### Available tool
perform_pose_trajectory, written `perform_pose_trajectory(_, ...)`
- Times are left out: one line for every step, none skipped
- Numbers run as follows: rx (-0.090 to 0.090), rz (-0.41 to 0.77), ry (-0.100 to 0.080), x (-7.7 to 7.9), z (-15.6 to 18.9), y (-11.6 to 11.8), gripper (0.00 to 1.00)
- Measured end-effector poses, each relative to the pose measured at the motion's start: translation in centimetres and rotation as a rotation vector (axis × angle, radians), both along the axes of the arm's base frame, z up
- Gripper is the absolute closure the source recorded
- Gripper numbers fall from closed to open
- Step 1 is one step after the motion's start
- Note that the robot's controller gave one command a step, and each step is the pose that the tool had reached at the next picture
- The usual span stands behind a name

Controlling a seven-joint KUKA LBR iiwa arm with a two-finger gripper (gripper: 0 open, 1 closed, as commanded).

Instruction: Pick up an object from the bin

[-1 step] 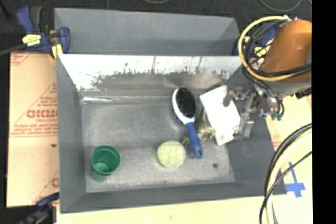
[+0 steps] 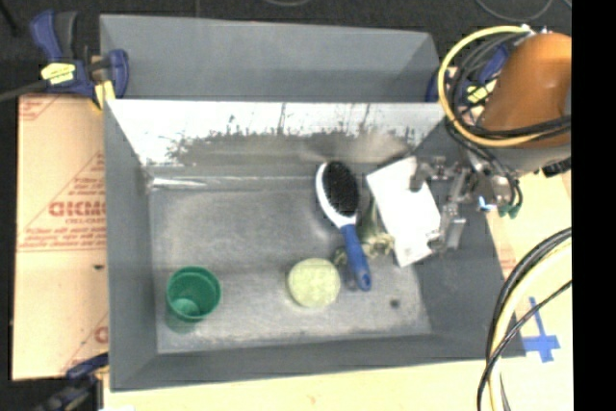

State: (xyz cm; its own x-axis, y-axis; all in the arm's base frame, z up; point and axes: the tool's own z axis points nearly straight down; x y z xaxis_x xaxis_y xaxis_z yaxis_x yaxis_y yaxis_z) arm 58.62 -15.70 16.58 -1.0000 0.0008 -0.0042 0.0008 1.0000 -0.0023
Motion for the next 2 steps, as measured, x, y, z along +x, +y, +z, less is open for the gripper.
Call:
perform_pose_trajectory(-0.001, 0.066, -0.001, -0.9, -2.3, 4.2, 0.0)
perform_pose_trajectory(0.0, 0.123, -0.001, -1.4, -6.9, 8.3, 0.0)
